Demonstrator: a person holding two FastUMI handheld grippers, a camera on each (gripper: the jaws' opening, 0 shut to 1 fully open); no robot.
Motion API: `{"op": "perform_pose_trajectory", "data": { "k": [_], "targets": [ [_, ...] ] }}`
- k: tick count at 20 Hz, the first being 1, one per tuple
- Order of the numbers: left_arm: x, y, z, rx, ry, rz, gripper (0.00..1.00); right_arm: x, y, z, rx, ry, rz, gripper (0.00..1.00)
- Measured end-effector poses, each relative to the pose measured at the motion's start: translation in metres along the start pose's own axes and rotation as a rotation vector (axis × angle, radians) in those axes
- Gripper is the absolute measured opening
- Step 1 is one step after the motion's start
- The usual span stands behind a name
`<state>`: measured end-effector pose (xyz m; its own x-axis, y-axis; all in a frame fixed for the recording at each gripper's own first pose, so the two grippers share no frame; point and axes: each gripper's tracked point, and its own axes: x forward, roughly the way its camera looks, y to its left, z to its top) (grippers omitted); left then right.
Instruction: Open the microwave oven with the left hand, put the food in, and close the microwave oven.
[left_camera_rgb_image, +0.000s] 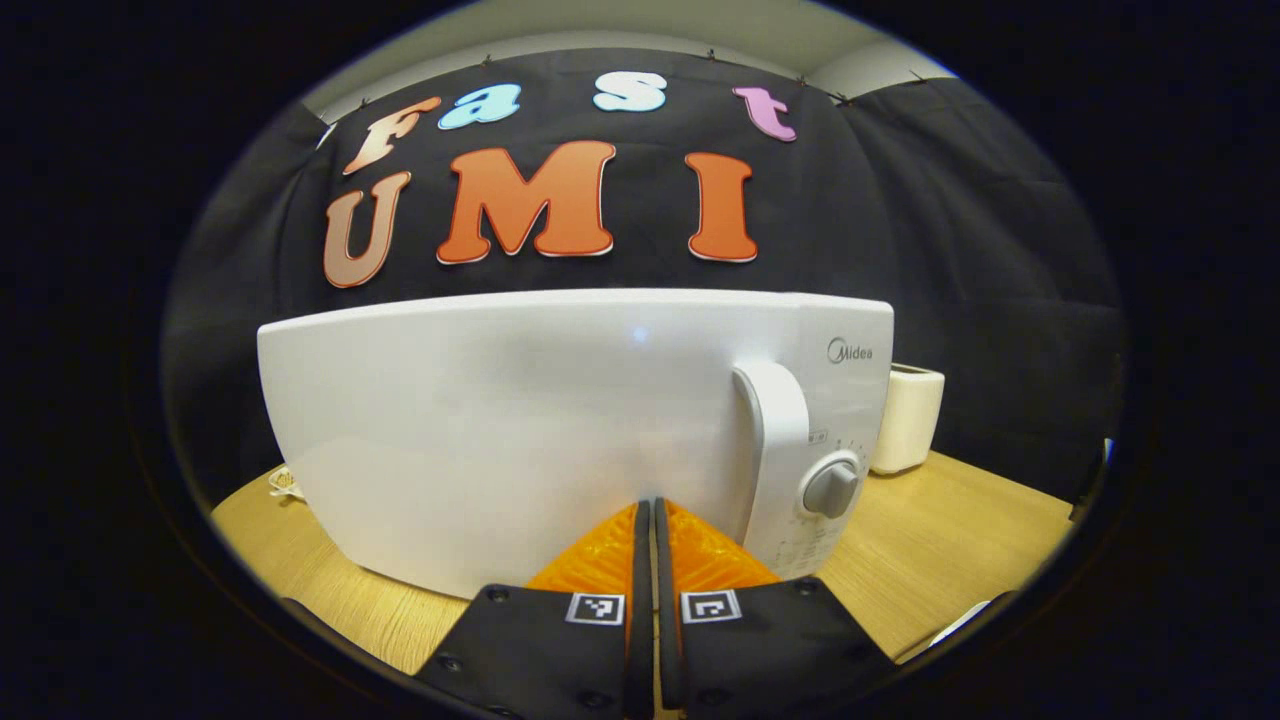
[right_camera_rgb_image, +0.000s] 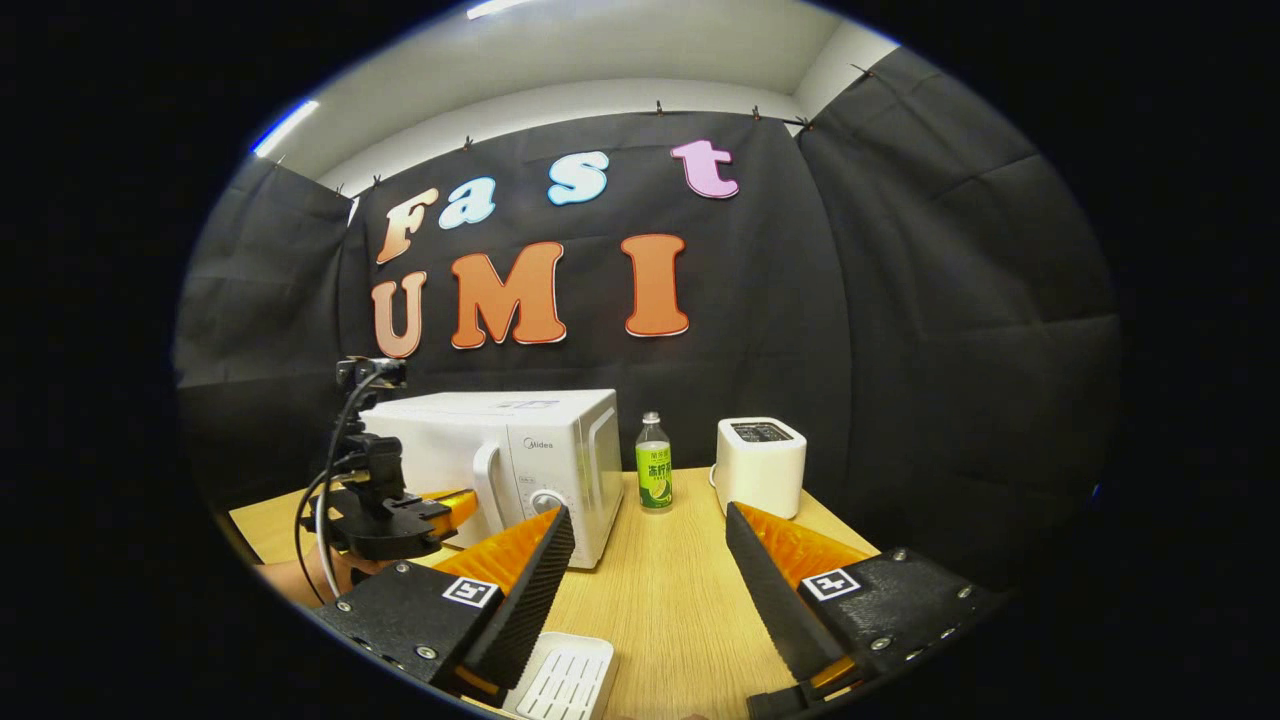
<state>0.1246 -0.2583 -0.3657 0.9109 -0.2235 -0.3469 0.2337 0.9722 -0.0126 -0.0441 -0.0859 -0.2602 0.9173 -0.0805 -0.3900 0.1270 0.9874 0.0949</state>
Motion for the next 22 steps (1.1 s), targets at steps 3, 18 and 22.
{"op": "perform_pose_trajectory", "data": {
  "k": [3,18,22],
  "targets": [
    [-0.011,0.006,0.0,0.026,0.012,0.009,0.07,-0.001,0.005,0.008,-0.012,-0.007,0.003,0.95],
    [-0.203,0.145,0.192,0.081,-0.252,0.139,0.6,-0.005,0.091,0.128,-0.073,-0.151,0.122,0.95],
    [-0.259,0.185,0.234,0.075,-0.312,0.22,0.69,-0.018,0.107,0.163,-0.08,-0.191,0.129,0.95]
  ]
}}
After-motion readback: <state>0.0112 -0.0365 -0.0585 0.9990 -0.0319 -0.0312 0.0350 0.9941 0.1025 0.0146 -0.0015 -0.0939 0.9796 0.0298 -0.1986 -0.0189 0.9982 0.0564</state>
